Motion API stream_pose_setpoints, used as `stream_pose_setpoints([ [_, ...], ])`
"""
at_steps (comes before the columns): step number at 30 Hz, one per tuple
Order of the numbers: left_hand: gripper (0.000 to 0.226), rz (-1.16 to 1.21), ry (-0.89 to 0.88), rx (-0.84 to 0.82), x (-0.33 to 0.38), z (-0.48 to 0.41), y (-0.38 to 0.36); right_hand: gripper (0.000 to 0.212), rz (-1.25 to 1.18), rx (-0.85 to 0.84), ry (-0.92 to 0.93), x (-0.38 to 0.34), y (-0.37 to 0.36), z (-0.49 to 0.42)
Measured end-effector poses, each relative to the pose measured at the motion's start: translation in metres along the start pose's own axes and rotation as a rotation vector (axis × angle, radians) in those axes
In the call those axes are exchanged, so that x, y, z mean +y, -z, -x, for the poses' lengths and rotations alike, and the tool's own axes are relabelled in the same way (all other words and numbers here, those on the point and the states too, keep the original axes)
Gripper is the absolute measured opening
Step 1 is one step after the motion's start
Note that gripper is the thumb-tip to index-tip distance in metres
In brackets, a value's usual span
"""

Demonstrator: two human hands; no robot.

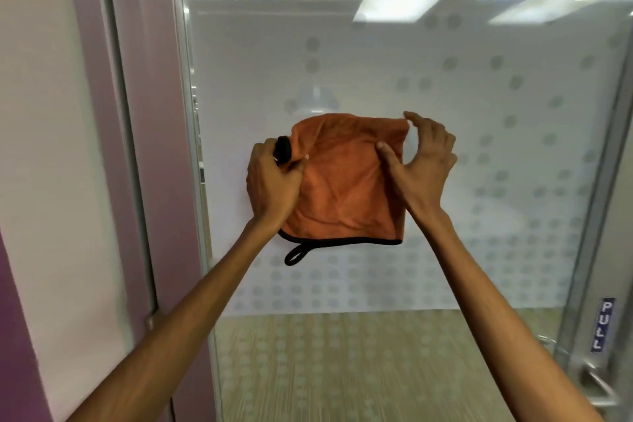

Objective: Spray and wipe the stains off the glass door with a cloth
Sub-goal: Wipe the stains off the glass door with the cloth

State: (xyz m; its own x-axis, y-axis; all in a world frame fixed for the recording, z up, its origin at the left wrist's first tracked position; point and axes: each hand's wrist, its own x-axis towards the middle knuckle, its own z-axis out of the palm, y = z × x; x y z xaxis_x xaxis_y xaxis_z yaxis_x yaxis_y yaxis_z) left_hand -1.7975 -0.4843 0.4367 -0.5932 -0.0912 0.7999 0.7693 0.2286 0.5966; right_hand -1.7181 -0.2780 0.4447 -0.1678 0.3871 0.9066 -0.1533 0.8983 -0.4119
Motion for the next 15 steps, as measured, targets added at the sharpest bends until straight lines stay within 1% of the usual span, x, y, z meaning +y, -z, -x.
stream_pose_setpoints([
  [2, 0.027, 0.058, -0.009, -0.005, 0.002, 0.005, -0.003, 0.045, 0.008, -0.06, 0.029, 0.002, 0.006, 0.0],
  [4, 0.026, 0.11, -0.02, -0.025, 0.004, 0.012, -0.005, 0.025, -0.002, -0.067, 0.047, 0.004, 0.012, 0.006],
  [6, 0.025, 0.183, -0.006, -0.069, 0.007, 0.018, -0.004, 0.014, -0.06, -0.079, 0.014, 0.007, 0.02, 0.014],
  [10, 0.031, 0.293, -0.022, -0.134, 0.01, 0.034, -0.005, 0.016, -0.351, -0.074, -0.168, 0.015, 0.038, 0.036],
  [12, 0.039, 0.307, -0.022, -0.177, 0.008, 0.044, -0.008, 0.019, -0.418, -0.084, -0.239, 0.023, 0.051, 0.045],
  [13, 0.044, 0.319, -0.009, -0.228, 0.007, 0.05, -0.01, 0.02, -0.436, -0.104, -0.266, 0.028, 0.059, 0.05],
  [15, 0.048, 0.337, 0.022, -0.388, 0.003, 0.059, -0.016, 0.023, -0.477, -0.146, -0.305, 0.04, 0.077, 0.06],
])
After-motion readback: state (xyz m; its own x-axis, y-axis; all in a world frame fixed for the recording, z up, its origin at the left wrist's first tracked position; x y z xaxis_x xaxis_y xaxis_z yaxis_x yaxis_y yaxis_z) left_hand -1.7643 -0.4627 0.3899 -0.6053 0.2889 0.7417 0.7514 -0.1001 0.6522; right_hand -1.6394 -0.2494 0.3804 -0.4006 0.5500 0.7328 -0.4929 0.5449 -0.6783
